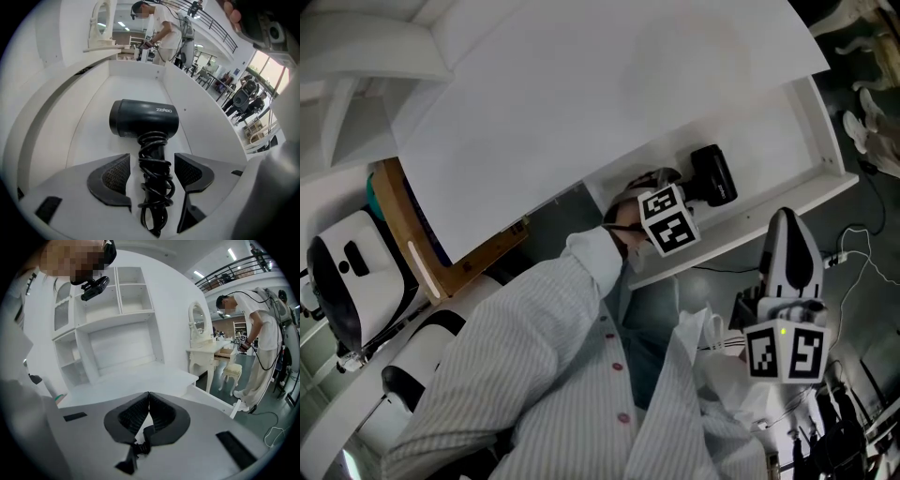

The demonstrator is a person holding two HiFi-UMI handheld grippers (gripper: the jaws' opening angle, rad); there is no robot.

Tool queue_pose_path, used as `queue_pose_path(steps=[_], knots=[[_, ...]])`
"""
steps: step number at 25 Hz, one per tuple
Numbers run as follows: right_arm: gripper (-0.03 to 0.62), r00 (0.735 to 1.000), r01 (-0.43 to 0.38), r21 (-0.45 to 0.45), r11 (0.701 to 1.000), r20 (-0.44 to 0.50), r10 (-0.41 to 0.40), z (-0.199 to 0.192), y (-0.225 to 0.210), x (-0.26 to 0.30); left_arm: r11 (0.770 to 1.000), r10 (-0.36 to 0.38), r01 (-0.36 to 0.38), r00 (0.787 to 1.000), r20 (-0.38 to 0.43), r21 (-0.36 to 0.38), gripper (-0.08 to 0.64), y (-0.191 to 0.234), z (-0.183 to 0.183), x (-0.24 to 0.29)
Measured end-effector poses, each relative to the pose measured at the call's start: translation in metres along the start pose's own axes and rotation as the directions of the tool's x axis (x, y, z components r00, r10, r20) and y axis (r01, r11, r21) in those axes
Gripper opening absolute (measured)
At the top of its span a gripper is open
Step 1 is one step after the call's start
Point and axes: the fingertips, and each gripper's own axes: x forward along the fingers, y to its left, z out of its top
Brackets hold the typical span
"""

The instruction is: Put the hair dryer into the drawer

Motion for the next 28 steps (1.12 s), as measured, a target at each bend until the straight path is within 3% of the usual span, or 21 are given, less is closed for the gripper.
queue_pose_path(steps=[9,14,19,23,28], knots=[[0.011,0.999,-0.048,-0.045,0.998,-0.017,0.047,0.012,0.021,-0.003,0.998,-0.012,0.018,0.994,0.107,-0.06,0.29,-0.007,0.02,-0.058],[0.011,0.997,-0.078,-0.054,0.996,0.005,0.078,0.034,0.04,-0.009,0.983,-0.056,0.1,0.961,0.272,-0.151,0.25,-0.014,0.046,-0.122],[0.011,0.992,-0.114,-0.073,0.991,0.052,0.118,0.062,0.064,-0.021,0.967,-0.059,0.168,0.879,0.474,-0.191,0.154,-0.017,0.073,-0.207],[0.011,0.985,-0.14,-0.096,0.985,0.085,0.148,0.083,0.081,-0.034,0.963,-0.031,0.19,0.786,0.617,-0.193,0.091,-0.025,0.091,-0.274],[0.011,0.972,-0.184,-0.118,0.976,0.126,0.198,0.108,0.099,-0.044,0.967,-0.007,0.191,0.677,0.736,-0.167,0.052,-0.032,0.105,-0.342]])
